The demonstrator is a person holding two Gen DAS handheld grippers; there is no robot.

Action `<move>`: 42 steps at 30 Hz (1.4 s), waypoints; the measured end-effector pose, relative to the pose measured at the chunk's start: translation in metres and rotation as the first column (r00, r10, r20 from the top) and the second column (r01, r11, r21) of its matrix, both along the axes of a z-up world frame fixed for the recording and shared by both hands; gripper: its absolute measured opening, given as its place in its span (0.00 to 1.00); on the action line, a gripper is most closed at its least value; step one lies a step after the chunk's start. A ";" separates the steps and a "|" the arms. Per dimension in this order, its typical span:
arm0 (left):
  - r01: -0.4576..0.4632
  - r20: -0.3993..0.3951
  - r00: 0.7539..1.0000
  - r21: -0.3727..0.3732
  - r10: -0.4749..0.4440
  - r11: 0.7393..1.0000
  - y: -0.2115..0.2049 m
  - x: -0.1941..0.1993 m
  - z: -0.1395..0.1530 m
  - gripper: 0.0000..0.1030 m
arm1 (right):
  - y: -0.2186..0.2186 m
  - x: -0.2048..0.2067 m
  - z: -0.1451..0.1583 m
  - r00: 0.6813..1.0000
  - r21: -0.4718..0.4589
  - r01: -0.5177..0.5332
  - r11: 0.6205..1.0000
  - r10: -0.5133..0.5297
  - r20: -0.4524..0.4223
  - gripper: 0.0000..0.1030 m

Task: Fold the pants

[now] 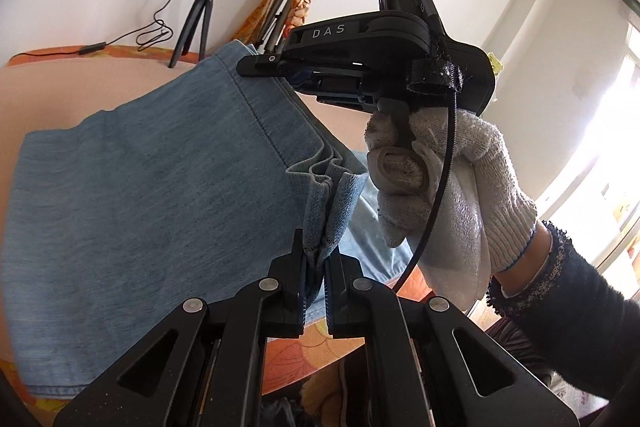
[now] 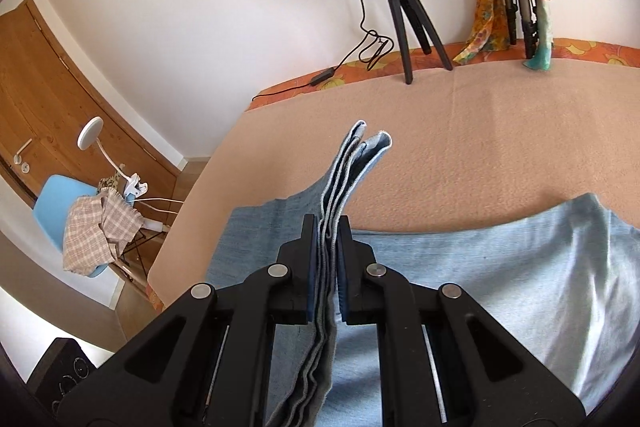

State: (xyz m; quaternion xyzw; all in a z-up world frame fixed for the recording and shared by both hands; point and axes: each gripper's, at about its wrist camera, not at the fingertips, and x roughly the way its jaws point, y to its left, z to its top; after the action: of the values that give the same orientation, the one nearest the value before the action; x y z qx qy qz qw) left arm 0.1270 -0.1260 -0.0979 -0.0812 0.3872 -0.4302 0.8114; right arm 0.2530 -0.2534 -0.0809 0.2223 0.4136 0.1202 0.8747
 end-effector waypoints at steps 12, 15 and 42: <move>0.154 -0.018 0.988 -0.032 -0.154 0.988 -0.091 -0.008 -0.010 0.05 | -0.102 -0.066 0.014 0.989 -0.018 0.145 0.989 -0.144 0.040 0.09; 0.189 -0.014 0.982 -0.040 -0.190 0.981 -0.112 -0.012 -0.009 0.05 | -0.129 -0.081 0.017 0.982 -0.013 0.185 0.983 -0.184 0.047 0.09; 0.407 -0.061 0.911 -0.004 -0.407 0.913 -0.274 -0.039 -0.038 0.05 | -0.309 -0.167 -0.029 0.899 -0.020 0.436 0.900 -0.436 -0.042 0.08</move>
State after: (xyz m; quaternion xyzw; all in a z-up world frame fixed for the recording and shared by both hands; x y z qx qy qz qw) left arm 0.0880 -0.4003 -0.1356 -0.0081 0.4221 -0.5852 0.6923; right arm 0.0855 -0.5622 -0.1104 0.3073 0.3737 -0.0858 0.8709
